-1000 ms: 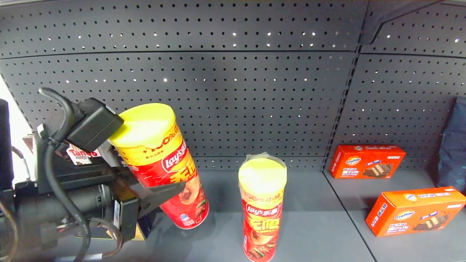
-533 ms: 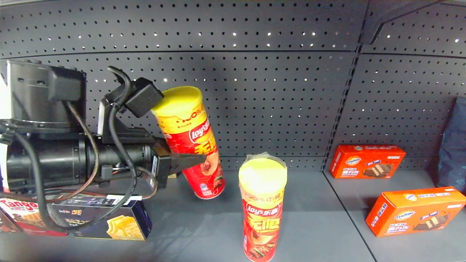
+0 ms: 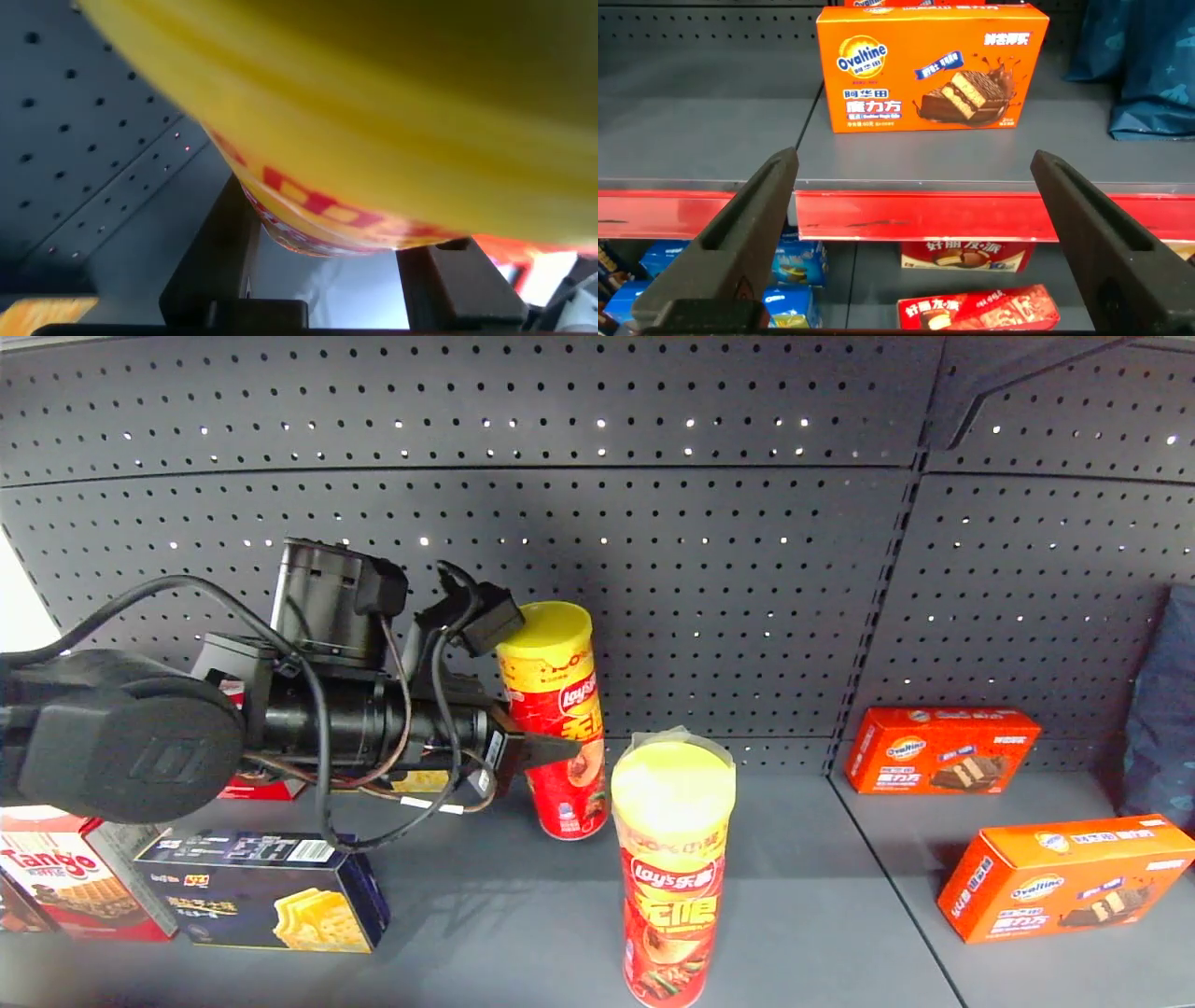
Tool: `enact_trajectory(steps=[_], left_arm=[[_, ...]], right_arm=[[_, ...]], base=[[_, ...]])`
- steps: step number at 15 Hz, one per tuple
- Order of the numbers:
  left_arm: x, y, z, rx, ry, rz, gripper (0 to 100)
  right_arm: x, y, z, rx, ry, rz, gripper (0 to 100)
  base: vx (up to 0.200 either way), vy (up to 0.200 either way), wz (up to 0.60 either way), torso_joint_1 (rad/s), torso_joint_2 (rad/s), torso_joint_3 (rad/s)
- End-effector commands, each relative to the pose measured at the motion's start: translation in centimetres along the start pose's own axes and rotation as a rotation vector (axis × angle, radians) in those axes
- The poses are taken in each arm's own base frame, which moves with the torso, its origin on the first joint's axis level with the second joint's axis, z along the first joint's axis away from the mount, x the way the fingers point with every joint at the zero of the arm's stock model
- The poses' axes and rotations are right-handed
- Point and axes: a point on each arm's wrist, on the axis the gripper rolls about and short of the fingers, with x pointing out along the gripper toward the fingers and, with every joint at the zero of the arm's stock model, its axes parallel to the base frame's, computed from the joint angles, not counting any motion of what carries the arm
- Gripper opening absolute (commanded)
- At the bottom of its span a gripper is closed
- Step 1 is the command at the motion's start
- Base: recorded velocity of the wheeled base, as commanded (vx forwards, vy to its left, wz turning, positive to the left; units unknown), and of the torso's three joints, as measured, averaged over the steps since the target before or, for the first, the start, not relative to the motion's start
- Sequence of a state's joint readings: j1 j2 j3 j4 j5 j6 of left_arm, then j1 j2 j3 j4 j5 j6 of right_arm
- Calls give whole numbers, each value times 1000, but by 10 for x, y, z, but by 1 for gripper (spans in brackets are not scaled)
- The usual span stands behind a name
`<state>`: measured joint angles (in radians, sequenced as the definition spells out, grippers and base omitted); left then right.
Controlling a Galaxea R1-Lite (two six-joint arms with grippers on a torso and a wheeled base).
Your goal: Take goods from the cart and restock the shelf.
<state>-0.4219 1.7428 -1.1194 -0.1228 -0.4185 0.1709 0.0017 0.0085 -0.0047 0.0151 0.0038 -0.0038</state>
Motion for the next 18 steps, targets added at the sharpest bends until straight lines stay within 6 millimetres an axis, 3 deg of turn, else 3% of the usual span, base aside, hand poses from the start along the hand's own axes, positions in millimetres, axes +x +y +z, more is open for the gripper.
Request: enact_trajectory(steps=[1,7,18], left_arm=[[26,12,-3,-14,28,-4,0],[57,18,-5,-15,53,-23,0],[85,15,-1,3,49,-56,0]], right_arm=[[0,0,0,-1,3,1,100],[0,0,0,-1,3,1,100],[0,0,0,-1,3,1,100]], base=[[0,0,0,0,0,0],[0,0,0,0,0,0],[0,0,0,0,0,0]])
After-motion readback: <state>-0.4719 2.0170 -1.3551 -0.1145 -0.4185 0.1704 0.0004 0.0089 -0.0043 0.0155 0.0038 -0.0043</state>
